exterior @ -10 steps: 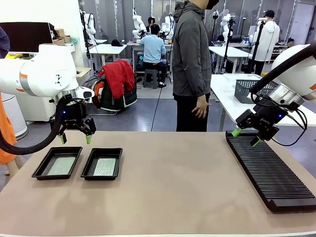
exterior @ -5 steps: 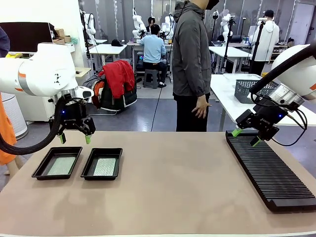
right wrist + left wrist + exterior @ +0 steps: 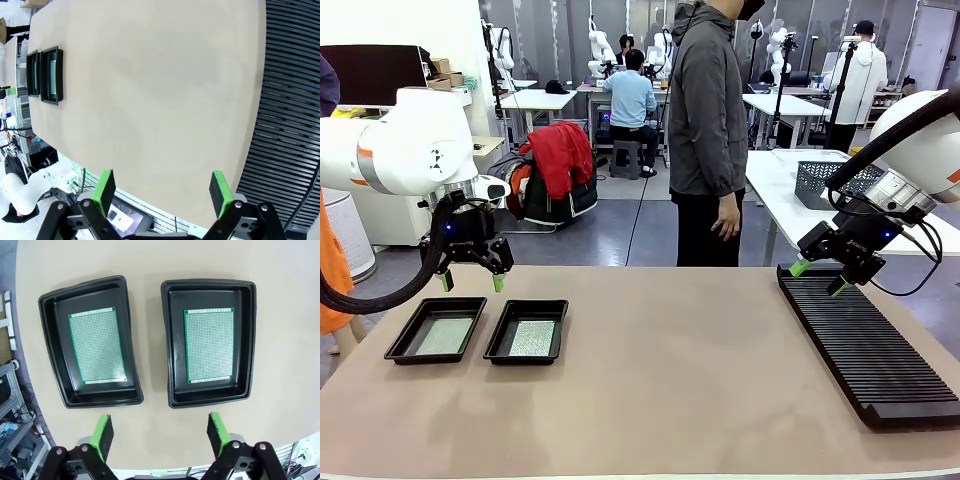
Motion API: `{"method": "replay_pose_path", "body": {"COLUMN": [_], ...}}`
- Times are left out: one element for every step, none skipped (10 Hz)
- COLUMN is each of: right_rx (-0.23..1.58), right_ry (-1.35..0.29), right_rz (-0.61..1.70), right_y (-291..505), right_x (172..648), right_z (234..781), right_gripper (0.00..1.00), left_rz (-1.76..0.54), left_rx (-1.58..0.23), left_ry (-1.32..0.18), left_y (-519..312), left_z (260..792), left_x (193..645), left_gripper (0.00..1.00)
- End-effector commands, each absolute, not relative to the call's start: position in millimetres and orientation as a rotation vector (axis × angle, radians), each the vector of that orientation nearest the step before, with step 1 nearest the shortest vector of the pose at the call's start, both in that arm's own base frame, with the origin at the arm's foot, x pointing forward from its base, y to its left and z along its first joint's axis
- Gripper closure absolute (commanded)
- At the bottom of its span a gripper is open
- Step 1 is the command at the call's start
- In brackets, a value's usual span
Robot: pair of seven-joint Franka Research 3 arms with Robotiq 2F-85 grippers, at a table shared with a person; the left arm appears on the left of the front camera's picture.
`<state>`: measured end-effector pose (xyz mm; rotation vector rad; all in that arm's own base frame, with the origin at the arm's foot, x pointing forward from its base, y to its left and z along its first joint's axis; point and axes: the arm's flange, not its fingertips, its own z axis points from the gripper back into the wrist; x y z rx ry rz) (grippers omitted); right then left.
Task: Inspect and transfer BCBs to ESD trays.
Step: Pick up the ESD tray and place it on the left side of the table.
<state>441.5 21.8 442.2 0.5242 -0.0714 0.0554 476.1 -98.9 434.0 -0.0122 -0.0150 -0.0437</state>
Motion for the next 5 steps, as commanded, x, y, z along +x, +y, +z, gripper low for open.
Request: {"method": "replay_pose_path", "body": {"right_rx": [0.517,0.517,0.517,0.517,0.517], "right_ry": [-0.068,-0.068,-0.068,-0.068,-0.068], "right_rz": [0.034,0.034,0.034,0.034,0.034], "right_y": [23.4,23.4,23.4,23.4,23.4], "right_x": [440.6,440.6,440.6,440.6,440.6], "right_z": [443.3,443.3,443.3,443.3,443.3], "right_gripper": [0.0,0.0,0.0,0.0,0.0], "left_rz": [-0.043,-0.043,-0.043,-0.043,-0.043], "left_rx": [-0.013,-0.013,-0.013,-0.013,-0.013], "left_ry": [-0.02,-0.02,-0.02,-0.02,-0.02], "left_y": [-99.2,-99.2,-99.2,-99.2,-99.2], "left_z": [434.5,434.5,434.5,434.5,434.5], "left_x": [477.8,477.8,477.8,477.8,477.8], "left_gripper": [0.0,0.0,0.0,0.0,0.0]}}
